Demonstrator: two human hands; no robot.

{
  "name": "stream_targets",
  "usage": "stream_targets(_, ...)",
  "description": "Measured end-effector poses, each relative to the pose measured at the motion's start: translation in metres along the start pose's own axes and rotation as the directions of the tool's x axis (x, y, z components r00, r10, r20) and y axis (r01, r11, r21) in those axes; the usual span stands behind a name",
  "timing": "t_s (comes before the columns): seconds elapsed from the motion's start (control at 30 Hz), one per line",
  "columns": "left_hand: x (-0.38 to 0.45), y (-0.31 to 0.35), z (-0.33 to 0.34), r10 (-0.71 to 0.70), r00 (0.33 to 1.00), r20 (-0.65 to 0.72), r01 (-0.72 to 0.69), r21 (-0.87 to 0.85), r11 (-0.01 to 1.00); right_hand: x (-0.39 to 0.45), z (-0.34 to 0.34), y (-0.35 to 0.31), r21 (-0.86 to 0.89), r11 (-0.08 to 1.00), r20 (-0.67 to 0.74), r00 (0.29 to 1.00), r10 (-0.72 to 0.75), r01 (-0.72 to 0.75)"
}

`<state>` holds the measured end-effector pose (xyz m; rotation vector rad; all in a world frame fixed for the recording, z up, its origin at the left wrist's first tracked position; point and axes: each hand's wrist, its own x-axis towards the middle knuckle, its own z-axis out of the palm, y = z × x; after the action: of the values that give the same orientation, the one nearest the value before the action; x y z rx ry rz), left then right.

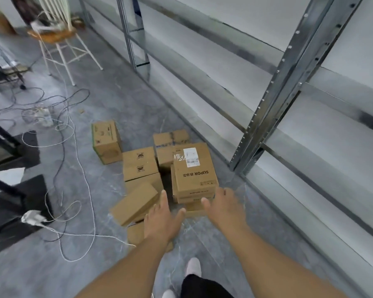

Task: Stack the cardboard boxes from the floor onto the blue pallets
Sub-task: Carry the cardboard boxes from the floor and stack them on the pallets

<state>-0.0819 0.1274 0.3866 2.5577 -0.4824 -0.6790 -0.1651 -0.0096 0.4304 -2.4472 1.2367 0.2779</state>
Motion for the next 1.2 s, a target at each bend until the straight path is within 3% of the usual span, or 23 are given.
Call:
stream_targets(0.33, 0.060, -0.050, -0.032, -0.223, 0.972, -0.073, 0.219, -0.052, 0.974, 0.066, 0.041, -0.075, -0.071, 0.984, 0.158, 0.976, -0.151, 0.164)
stream_targets(0.63, 0.119, -0.131, -0.045, -0.340, 0.940, -0.041, 0.330, -0.158, 0.931, 0.119, 0.099, -0.140, -0.152, 0.964, 0.255, 0.951, -0.176, 0.219)
stream_targets(1.03, 0.238, -0.270, -0.065, -0.268, 0.953, 0.143, 0.281, -0.083, 0.956, 0.168, 0.220, -0.250, -0.138, 0.990, 0.265, 0.964, 0.033, 0.004)
stream_targets(1.2, 0.298, -0.319, -0.032, -0.309, 0.934, 0.180, 0.340, -0.181, 0.923, 0.216, 0.285, -0.255, -0.132, 0.988, 0.243, 0.964, 0.108, -0.078)
